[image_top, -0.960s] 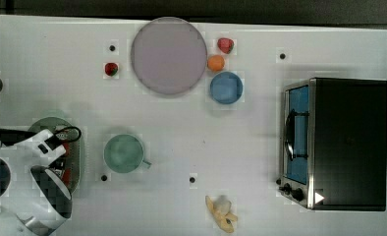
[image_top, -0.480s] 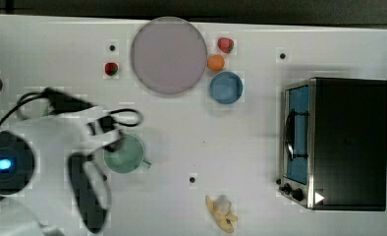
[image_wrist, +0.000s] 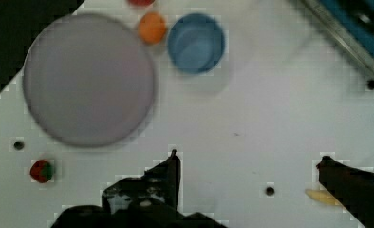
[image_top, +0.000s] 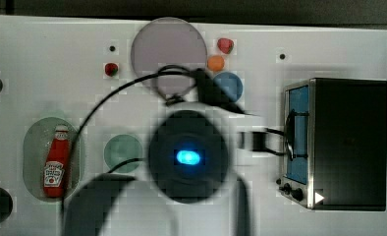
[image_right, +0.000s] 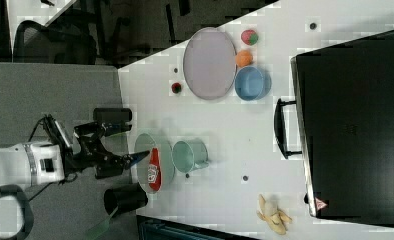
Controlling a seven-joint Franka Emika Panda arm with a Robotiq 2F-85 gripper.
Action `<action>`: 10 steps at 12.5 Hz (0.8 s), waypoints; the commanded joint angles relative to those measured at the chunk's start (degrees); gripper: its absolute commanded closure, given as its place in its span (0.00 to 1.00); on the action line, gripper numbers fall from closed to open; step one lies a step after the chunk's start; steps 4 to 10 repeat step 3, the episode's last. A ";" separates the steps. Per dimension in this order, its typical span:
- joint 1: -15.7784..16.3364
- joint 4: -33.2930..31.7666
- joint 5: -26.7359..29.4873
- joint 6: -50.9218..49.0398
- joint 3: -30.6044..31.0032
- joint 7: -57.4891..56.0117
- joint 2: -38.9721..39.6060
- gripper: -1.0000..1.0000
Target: Pick Ketchup from the table and place it in strainer.
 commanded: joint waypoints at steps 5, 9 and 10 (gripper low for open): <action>1.79 3.79 3.69 -9.34 -3.39 -6.06 -1.45 0.00; 1.79 3.79 3.69 -9.34 -3.39 -6.06 -1.45 0.00; 1.79 3.79 3.69 -9.34 -3.39 -6.06 -1.45 0.00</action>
